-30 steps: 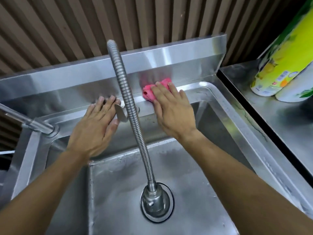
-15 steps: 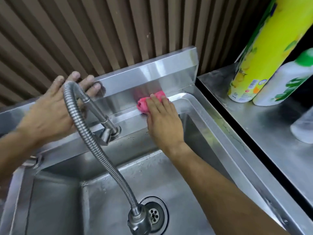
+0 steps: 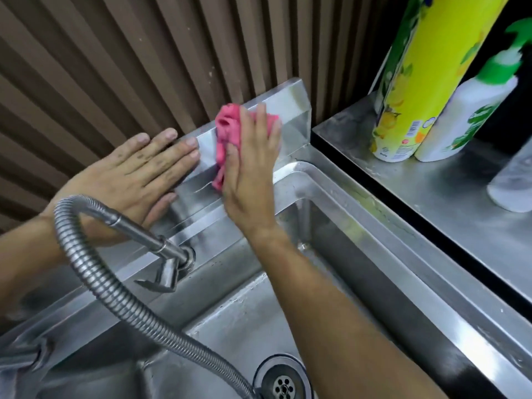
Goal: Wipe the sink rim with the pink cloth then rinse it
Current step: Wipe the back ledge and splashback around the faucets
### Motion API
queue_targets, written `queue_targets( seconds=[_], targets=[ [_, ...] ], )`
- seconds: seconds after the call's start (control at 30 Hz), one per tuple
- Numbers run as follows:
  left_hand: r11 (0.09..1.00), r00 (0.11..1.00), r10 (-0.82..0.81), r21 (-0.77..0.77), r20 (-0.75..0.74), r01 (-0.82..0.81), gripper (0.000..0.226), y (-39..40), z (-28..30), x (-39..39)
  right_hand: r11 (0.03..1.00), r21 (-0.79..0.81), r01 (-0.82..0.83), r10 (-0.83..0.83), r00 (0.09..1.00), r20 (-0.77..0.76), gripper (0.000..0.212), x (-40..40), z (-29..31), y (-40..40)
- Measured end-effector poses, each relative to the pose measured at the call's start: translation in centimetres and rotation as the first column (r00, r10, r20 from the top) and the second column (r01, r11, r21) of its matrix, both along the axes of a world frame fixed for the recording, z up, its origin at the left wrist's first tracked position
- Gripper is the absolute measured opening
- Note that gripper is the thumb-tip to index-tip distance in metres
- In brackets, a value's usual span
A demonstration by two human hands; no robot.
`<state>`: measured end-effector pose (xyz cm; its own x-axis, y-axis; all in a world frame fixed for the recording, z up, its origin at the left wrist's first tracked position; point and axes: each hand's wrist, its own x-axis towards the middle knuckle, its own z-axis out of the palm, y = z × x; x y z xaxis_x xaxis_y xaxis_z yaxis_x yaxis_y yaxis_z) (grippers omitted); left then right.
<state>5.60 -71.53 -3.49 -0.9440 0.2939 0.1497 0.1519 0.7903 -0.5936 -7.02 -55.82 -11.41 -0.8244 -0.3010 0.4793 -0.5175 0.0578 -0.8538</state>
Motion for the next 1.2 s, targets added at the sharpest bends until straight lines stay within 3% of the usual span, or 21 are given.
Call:
queue_targets(
  seconds=[0.1,0.17,0.27,0.33,0.4,0.43,0.5,0.57,0.6,0.63,0.73,0.83,0.9,1.0,1.2],
  targets=[
    [1.000,1.000,0.002,0.003,-0.001,-0.002,0.065,0.3,0.0,-0.2,0.969,-0.120,0.214,-0.182,0.955,0.235,0.054,-4.0,0.8,0.2],
    [1.000,1.000,-0.005,-0.003,-0.001,0.005,0.066,0.2,-0.1,-0.2,0.966,-0.107,0.237,-0.199,0.939,0.281,0.054,-2.5,1.5,-0.6],
    [1.000,1.000,-0.015,-0.014,-0.015,0.015,0.065,0.0,0.0,0.0,1.000,0.029,-0.001,-0.001,0.997,0.078,0.053,3.1,0.6,-0.3],
    [1.000,1.000,-0.018,0.000,-0.017,0.018,0.065,0.1,0.0,-0.1,0.991,0.082,-0.105,0.099,0.992,0.074,0.049,3.0,0.3,2.1],
    [1.000,1.000,-0.007,0.014,-0.012,0.007,0.065,0.2,0.0,-0.2,0.991,0.124,-0.059,0.040,0.987,0.155,0.036,2.2,1.5,4.5],
    [1.000,1.000,-0.006,0.017,-0.013,0.006,0.065,0.2,0.0,-0.1,0.982,0.181,-0.045,0.024,0.993,0.117,0.031,2.3,1.7,5.4],
    [1.000,1.000,-0.012,0.011,-0.016,0.013,0.065,0.2,-0.1,-0.1,0.946,0.321,-0.056,0.067,0.997,-0.025,0.033,4.2,1.1,5.8],
    [1.000,1.000,-0.012,-0.002,-0.017,0.012,0.066,0.2,0.0,-0.2,0.825,0.561,0.065,0.117,0.953,-0.281,0.040,6.8,-1.6,4.7],
    [1.000,1.000,-0.012,-0.002,-0.019,0.012,0.065,0.1,0.0,-0.1,0.752,0.648,0.117,0.138,0.934,-0.328,0.047,7.9,-3.0,4.4],
    [1.000,1.000,-0.012,-0.002,-0.021,0.012,0.065,0.2,-0.1,0.0,0.704,0.698,0.132,0.150,0.933,-0.328,0.053,8.3,-3.7,4.2],
    [1.000,1.000,-0.019,-0.004,-0.006,0.019,0.065,0.1,0.1,-0.2,0.683,0.717,0.140,0.155,0.931,-0.330,0.055,6.5,-3.2,4.8],
    [0.999,1.000,-0.024,0.021,0.009,0.024,0.065,0.0,0.1,-0.2,0.590,0.765,0.257,0.063,0.930,-0.361,0.055,2.2,-2.9,5.8],
    [1.000,1.000,-0.022,0.021,0.010,0.022,0.066,0.0,0.1,-0.2,0.544,0.808,0.225,0.075,0.947,-0.314,0.056,0.1,-2.5,6.3],
    [0.999,0.999,-0.036,0.011,-0.009,0.036,0.066,-0.1,-0.1,-0.2,0.530,0.830,0.176,0.069,0.966,-0.248,0.058,-1.2,-2.0,6.2],
    [0.998,0.998,-0.057,-0.005,-0.028,0.057,0.065,-0.1,-0.1,-0.2,0.519,0.812,0.267,-0.200,0.961,-0.189,0.061,-2.2,-0.7,4.2]
  ],
)
